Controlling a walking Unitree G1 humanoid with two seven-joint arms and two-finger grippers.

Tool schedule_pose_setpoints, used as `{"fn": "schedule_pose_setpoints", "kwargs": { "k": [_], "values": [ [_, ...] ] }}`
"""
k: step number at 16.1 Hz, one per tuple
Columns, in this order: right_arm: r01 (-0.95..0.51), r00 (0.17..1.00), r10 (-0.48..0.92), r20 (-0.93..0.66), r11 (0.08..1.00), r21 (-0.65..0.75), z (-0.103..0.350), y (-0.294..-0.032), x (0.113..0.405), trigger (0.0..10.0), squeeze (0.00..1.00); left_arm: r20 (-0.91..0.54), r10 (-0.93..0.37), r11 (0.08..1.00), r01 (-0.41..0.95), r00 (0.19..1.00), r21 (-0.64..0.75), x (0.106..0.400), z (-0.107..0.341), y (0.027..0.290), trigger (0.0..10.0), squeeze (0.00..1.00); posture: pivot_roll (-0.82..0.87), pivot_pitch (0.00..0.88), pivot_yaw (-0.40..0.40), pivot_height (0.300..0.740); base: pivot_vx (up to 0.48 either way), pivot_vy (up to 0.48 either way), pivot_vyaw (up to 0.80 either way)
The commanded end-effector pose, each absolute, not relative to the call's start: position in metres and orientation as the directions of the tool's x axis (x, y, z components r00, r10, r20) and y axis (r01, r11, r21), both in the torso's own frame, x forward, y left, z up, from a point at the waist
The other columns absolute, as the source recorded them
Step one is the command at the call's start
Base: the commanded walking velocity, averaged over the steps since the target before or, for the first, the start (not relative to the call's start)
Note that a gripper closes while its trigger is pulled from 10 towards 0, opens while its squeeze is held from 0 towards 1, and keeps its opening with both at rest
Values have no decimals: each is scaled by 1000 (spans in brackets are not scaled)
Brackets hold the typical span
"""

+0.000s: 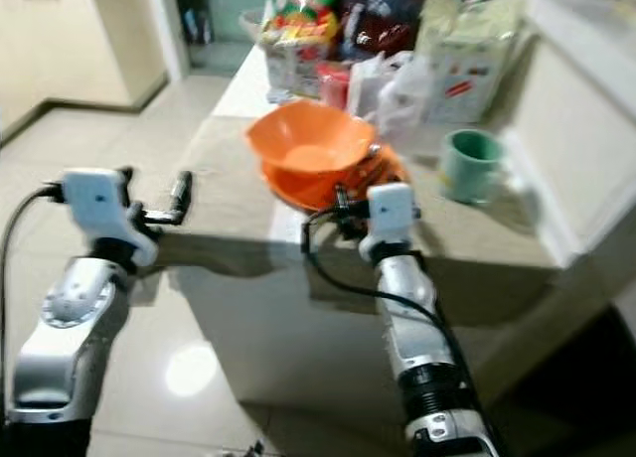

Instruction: Setting the table

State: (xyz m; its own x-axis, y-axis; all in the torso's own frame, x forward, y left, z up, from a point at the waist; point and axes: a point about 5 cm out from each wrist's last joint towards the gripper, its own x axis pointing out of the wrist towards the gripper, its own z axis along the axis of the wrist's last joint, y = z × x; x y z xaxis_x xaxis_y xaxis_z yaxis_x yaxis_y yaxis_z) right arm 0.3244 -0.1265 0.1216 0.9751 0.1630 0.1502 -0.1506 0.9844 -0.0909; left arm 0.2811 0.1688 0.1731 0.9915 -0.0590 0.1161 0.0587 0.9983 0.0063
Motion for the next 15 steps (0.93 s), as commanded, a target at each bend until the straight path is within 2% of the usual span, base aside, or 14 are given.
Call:
{"fn": "schedule_pose_setpoints", "kwargs": {
  "k": [1,7,11,13,15],
  "values": [
    [-120,982,132,138,988,-93,119,-138,324,10000,0,119,-82,997,81,990,12,283,176,164,10000,0,-77,0,25,740,0,0,-688],
    [-123,986,136,100,985,-121,112,-138,322,10000,0,111,-76,997,76,991,5,285,176,167,10000,0,-77,0,29,740,0,0,-619],
    [-123,984,137,112,985,-122,113,-139,321,10000,0,101,-72,997,72,992,2,284,174,167,10000,0,-80,7,27,740,0,0,0],
    [-125,985,137,104,985,-116,112,-139,321,10000,0,100,-74,997,74,992,3,285,174,168,10000,0,-81,10,30,740,0,0,-738],
    [-125,985,139,106,984,-130,112,-138,321,10000,0,99,-60,998,59,993,20,288,176,172,10000,0,-79,13,30,740,0,0,0]
  ]
}}
